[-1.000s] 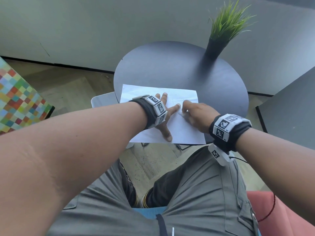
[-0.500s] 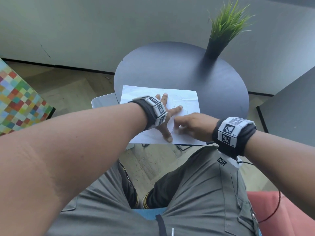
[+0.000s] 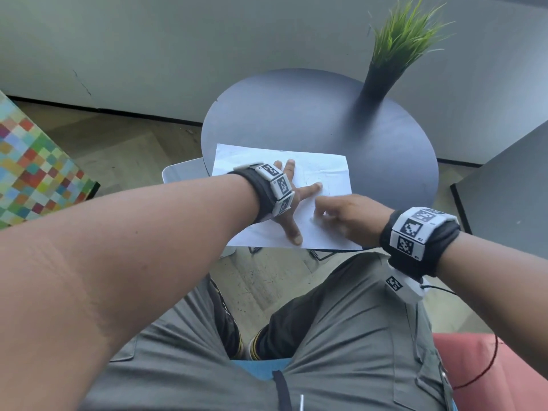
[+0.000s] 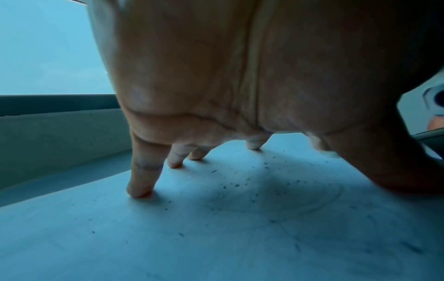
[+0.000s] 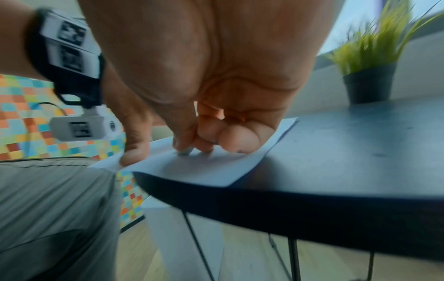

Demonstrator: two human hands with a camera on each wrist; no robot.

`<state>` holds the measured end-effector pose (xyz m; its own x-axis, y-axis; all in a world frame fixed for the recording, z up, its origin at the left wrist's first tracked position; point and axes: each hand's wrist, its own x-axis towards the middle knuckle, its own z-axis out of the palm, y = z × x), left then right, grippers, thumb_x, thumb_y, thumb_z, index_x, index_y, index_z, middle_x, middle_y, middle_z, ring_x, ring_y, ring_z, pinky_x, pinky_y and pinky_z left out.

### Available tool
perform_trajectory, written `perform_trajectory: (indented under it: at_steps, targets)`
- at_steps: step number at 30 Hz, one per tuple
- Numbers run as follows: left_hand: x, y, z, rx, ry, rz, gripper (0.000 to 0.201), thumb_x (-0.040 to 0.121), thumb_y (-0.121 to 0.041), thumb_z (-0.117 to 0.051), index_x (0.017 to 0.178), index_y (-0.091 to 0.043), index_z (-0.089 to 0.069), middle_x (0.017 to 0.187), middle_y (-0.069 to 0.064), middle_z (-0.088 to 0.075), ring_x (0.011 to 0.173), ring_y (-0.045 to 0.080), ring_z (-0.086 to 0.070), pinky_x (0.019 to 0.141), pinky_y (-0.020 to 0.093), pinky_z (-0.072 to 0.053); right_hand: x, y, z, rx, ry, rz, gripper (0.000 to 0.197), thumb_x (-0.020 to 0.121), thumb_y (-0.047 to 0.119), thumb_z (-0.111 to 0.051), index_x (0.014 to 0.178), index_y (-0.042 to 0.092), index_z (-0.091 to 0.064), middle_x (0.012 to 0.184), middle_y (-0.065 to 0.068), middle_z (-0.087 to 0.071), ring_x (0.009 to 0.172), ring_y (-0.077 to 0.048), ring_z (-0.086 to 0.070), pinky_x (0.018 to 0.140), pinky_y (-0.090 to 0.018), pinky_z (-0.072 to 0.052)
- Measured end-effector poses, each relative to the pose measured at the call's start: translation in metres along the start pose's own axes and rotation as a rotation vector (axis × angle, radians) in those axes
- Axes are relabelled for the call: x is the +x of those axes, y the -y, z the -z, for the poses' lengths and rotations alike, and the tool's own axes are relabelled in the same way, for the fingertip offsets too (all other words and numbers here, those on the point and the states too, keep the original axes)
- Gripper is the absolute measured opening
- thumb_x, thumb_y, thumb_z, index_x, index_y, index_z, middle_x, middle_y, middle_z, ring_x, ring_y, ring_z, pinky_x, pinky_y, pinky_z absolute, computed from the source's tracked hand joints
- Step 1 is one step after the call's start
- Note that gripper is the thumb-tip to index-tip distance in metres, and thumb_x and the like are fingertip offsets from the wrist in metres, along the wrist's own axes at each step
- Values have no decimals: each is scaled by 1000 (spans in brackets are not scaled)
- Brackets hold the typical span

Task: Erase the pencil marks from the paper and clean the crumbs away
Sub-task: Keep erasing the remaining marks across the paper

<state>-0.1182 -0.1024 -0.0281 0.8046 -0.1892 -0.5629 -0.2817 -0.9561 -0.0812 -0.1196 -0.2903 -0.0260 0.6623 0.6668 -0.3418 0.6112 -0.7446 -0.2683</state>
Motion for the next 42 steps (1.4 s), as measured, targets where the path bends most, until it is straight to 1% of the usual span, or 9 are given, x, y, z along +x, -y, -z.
perform_trajectory:
  at_steps: [2, 7, 12, 16, 21, 26, 32, 37, 42]
  targets:
    - [1, -1, 2, 4, -3, -2, 138, 49, -86, -72, 148, -53, 17, 159, 25, 25, 147, 52, 10, 114, 70, -14, -4, 4, 1, 20, 97, 54, 12, 96, 25, -50, 107, 21, -55, 98, -1, -61, 85, -23, -51, 75, -33, -44]
    - [1, 1, -1, 10, -17, -1, 139, 46, -88, -71, 147, -55, 18, 159, 25, 24, 147, 53, 8, 114, 70, -15, 1, -10, 4, -41, -171, -148, 11, 99, 30, -45, 106, 23, -48, 87, -1, -55, 84, -31, -56, 67, -35, -44]
    - [1, -2, 2, 19, -5, 1, 140, 46, -89, -70, 148, -54, 19, 159, 25, 25, 147, 52, 9, 114, 69, -15, -4, 2, -1, -24, 59, 79, 13, 96, 22, -52, 108, 21, -54, 94, 2, -58, 82, -22, -49, 67, -30, -36]
    - [0, 0, 2, 8, -3, 3, 140, 47, -88, -71, 148, -54, 19, 159, 24, 26, 147, 51, 10, 114, 69, -14, 2, -8, 2, -35, -167, -95, 15, 99, 32, -46, 107, 21, -50, 86, 1, -54, 83, -28, -54, 65, -33, -40]
    - [0, -2, 3, 22, -2, 5, 140, 45, -89, -70, 147, -54, 19, 158, 25, 26, 147, 52, 8, 114, 69, -16, -7, 7, -12, -60, 55, 148, 13, 93, 15, -51, 104, 21, -49, 95, 2, -59, 84, -24, -51, 69, -34, -40]
    - [0, 0, 1, 1, -7, 0, 138, 47, -87, -72, 148, -54, 16, 159, 24, 25, 148, 51, 9, 114, 69, -16, 10, -2, 0, -41, -187, -123, 15, 100, 34, -42, 109, 23, -46, 101, -5, -64, 81, -27, -53, 68, -34, -43]
    - [0, -2, 2, 11, 3, 1, 139, 48, -85, -73, 149, -52, 17, 159, 25, 26, 147, 52, 9, 115, 69, -14, 4, 16, -2, -32, 55, 66, 15, 95, 19, -49, 110, 20, -51, 104, -6, -64, 93, -29, -57, 79, -38, -48]
    - [1, 2, -4, -45, -34, -22, 135, 46, -83, -75, 146, -58, 12, 160, 23, 23, 148, 49, 11, 114, 70, -12, 17, 0, 8, 22, -184, -166, 17, 98, 29, -46, 111, 18, -51, 90, -4, -56, 85, -31, -56, 66, -32, -38]
    - [-2, 8, -5, -19, -14, -67, 133, 48, -77, -79, 149, -58, 6, 161, 15, 25, 149, 43, 16, 114, 70, -14, -1, 11, 0, -12, 117, 69, 14, 96, 26, -52, 111, 27, -54, 82, 9, -53, 78, -17, -51, 62, -24, -38]
